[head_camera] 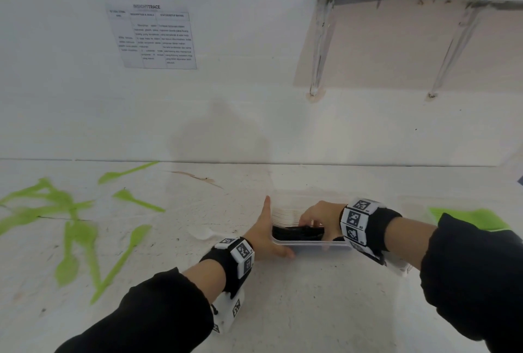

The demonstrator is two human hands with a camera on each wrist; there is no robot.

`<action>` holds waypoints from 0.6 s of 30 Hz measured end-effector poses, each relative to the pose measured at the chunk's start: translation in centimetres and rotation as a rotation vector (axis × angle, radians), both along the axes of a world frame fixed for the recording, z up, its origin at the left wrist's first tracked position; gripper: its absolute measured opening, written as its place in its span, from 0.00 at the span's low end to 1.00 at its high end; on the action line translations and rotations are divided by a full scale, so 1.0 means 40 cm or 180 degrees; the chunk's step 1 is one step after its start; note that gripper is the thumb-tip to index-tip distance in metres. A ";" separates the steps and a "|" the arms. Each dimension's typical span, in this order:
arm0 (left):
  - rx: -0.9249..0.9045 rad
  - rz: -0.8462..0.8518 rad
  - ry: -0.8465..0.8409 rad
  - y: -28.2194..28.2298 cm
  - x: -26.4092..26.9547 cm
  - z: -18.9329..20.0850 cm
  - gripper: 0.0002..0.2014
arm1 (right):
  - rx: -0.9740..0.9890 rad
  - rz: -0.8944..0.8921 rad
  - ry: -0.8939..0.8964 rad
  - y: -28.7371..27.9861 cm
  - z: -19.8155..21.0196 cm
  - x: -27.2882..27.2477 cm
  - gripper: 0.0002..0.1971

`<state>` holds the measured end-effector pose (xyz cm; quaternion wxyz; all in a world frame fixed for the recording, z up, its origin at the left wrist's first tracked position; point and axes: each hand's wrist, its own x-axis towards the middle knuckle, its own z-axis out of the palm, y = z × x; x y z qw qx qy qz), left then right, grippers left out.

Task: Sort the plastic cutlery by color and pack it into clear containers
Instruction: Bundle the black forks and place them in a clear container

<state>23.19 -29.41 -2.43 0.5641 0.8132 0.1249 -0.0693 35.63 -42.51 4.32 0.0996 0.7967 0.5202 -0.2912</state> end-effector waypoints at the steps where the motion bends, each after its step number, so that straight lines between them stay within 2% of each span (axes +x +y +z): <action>1: 0.0007 -0.0005 -0.0026 0.000 0.000 0.000 0.63 | 0.0033 0.0014 -0.0040 0.003 -0.009 0.002 0.26; 4: 0.0021 0.0030 -0.0029 0.003 -0.002 0.001 0.64 | 0.0362 -0.0059 -0.0168 -0.001 -0.017 0.006 0.18; 8: -0.0022 0.0036 -0.0052 -0.001 -0.004 0.008 0.64 | 0.0676 -0.0206 -0.0057 -0.013 -0.011 0.006 0.15; 12: -0.0001 0.0054 -0.0075 -0.005 -0.005 0.011 0.65 | 0.0577 -0.0293 0.0254 -0.010 -0.007 -0.021 0.16; 18: 0.0015 -0.0004 -0.0078 0.002 -0.007 0.002 0.63 | 0.0368 -0.0020 0.0126 0.018 0.000 -0.030 0.16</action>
